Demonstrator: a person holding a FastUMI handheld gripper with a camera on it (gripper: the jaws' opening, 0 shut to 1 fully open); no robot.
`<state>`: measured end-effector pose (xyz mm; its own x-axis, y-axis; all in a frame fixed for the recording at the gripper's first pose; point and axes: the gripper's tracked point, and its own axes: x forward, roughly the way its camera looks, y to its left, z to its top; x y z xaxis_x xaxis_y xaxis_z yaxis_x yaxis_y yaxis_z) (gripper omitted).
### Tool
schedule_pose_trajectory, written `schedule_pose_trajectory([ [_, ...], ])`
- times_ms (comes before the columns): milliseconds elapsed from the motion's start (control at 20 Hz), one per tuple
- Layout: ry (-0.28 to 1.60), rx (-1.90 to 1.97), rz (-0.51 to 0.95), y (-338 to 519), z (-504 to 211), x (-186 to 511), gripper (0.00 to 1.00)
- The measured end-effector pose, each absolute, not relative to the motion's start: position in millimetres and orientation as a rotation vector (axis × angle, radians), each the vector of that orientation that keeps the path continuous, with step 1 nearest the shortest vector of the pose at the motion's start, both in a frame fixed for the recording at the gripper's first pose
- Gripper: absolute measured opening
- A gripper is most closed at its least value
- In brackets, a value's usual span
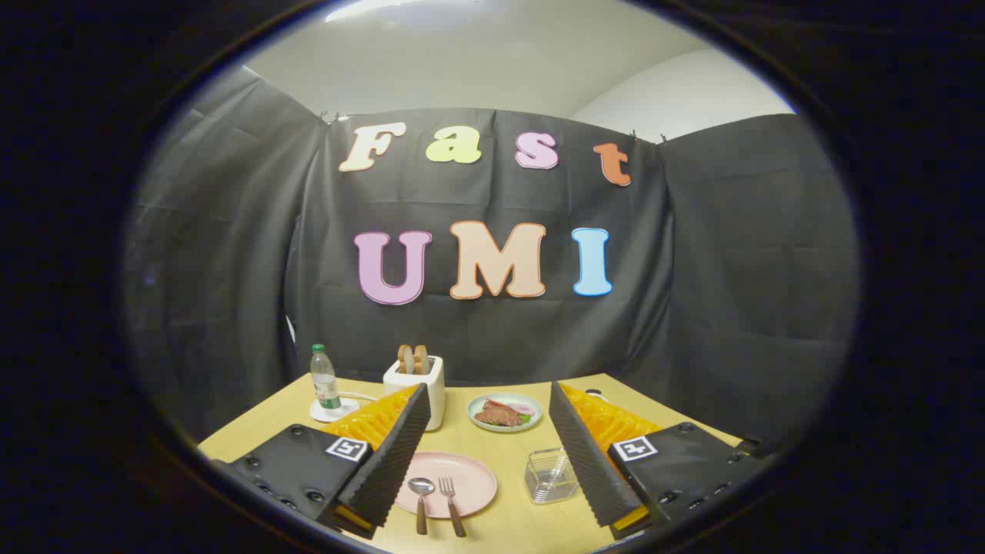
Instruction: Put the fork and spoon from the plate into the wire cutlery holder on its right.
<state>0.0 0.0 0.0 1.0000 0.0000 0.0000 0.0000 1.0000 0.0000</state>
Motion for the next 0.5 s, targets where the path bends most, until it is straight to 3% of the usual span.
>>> schedule_pose_trajectory([
  [500, 0.066, 0.009, -0.028, -5.2, -21.9, -0.5, 0.99],
])
